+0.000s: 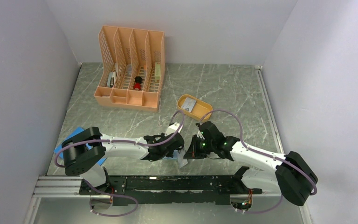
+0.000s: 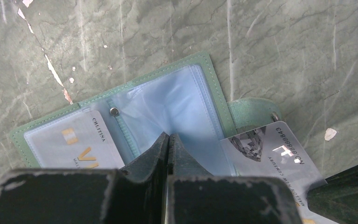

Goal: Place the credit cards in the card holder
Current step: Turn over the card slot in the card holder.

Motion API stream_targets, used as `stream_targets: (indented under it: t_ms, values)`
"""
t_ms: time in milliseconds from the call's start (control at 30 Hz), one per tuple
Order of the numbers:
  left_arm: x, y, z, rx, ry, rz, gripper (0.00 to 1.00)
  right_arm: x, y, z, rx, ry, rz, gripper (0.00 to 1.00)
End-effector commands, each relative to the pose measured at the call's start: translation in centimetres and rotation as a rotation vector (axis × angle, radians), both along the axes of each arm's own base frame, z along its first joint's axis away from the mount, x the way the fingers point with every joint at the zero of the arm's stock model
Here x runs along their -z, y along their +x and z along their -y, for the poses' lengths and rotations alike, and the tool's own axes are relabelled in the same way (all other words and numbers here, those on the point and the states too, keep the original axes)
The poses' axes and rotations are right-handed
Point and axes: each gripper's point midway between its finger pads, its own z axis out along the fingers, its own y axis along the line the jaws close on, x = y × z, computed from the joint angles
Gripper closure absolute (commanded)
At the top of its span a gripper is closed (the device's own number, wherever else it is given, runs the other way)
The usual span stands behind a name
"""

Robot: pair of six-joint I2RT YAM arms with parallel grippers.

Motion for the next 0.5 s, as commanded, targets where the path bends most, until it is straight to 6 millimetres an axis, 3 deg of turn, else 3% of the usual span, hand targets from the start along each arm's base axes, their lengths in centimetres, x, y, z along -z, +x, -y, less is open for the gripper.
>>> stream_targets:
  t_ms: [0, 267, 467]
  values:
    - [2.4, -1.6, -2.9, 0.003, 0.110, -0.060, 0.95, -0.2, -0.1, -0.5, -0.023, 0.021, 0.010, 1.00]
    - [2.2, -1.6, -2.8, 0.000, 0.103, -0.062, 0.95, -0.7, 0.2, -1.2, -0.043, 0.053, 0.020, 1.00]
    - [0.8, -1.4, -2.3, -0.005, 0.081, -0.056, 0.95, -1.5, 0.5, -2.0, -0.063, 0.091, 0.038, 1.00]
